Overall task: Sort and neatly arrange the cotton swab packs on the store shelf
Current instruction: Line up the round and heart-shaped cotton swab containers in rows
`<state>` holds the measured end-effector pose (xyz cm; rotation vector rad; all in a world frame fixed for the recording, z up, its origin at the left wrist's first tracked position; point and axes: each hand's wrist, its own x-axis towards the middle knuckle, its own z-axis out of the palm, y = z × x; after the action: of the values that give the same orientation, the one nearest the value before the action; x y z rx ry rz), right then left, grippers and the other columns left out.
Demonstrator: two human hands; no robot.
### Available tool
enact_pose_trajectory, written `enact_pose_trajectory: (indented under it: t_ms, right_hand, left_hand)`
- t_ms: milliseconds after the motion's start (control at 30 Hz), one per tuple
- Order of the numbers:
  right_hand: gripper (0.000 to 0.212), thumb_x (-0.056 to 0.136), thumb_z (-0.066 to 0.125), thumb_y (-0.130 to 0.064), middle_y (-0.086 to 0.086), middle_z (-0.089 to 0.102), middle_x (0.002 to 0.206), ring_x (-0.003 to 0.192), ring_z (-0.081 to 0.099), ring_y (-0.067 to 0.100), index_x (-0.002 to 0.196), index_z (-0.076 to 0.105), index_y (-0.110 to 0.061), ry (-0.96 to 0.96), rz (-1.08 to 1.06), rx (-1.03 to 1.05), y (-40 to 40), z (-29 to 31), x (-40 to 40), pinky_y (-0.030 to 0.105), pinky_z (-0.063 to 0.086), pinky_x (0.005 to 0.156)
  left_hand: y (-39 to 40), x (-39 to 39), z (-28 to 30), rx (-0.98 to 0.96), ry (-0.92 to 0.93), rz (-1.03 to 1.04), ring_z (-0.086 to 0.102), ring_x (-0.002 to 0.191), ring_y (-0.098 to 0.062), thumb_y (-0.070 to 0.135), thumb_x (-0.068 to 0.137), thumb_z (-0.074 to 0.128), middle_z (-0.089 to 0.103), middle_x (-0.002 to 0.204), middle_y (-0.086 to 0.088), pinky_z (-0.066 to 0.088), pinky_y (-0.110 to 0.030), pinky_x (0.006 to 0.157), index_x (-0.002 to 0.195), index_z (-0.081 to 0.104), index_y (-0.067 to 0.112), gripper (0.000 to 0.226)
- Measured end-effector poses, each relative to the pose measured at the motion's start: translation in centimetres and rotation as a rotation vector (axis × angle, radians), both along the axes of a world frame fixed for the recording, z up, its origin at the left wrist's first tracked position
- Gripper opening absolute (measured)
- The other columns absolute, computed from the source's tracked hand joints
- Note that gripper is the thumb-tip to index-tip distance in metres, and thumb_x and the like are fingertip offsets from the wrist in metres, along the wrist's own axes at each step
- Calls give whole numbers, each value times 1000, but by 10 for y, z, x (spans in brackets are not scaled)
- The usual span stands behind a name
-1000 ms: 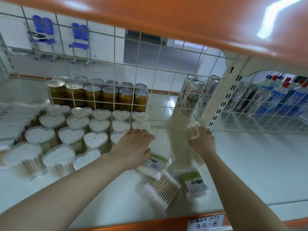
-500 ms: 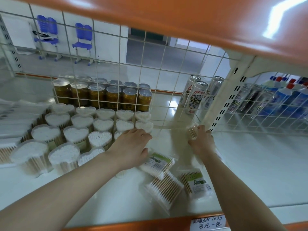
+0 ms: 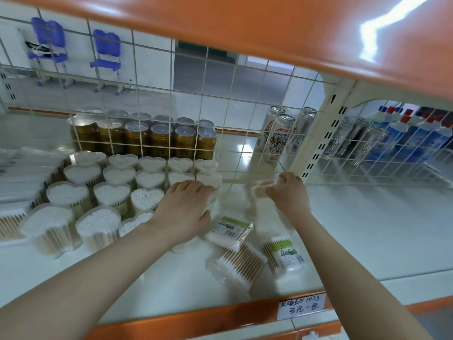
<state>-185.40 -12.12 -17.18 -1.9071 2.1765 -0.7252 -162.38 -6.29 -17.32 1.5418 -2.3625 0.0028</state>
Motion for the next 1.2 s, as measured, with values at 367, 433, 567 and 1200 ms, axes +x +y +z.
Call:
enact_pose_trajectory:
  t_ms: [367, 433, 567, 1200]
  right_hand:
    - [31, 88, 54, -23, 14, 63, 106, 93, 59, 28, 110, 62, -2, -151, 100, -133, 30, 21, 26, 36, 47, 78]
    - [27, 89, 54, -23, 13, 64, 100, 88, 60, 28, 103, 63, -2, -163, 137, -144, 37, 25, 36, 38, 47, 77]
    - [27, 89, 54, -26, 7, 62, 105, 92, 60, 22, 108, 64, -8, -187, 214, -138, 50, 30, 53, 29, 45, 75]
    - [28, 98, 43, -17, 16, 66, 97, 84, 55, 20, 98, 65, 1, -301, 372, -144, 72, 33, 77, 26, 41, 76]
  left_hand:
    - [11, 8, 6, 28, 102, 42, 36, 125, -16, 44, 86, 54, 40, 137, 3, 27, -24, 98, 140, 30, 22, 64]
    - [12, 9, 6, 25, 98, 48, 35, 126, -16, 47, 84, 55, 40, 138, 4, 26, -24, 99, 140, 30, 23, 65]
    - [14, 13, 6, 13, 73, 59, 34, 128, -16, 54, 82, 56, 40, 139, 5, 26, -25, 102, 139, 32, 24, 68]
    - [23, 26, 10, 102, 222, 21, 43, 118, -17, 38, 84, 60, 49, 130, -2, 33, -24, 89, 137, 37, 17, 61]
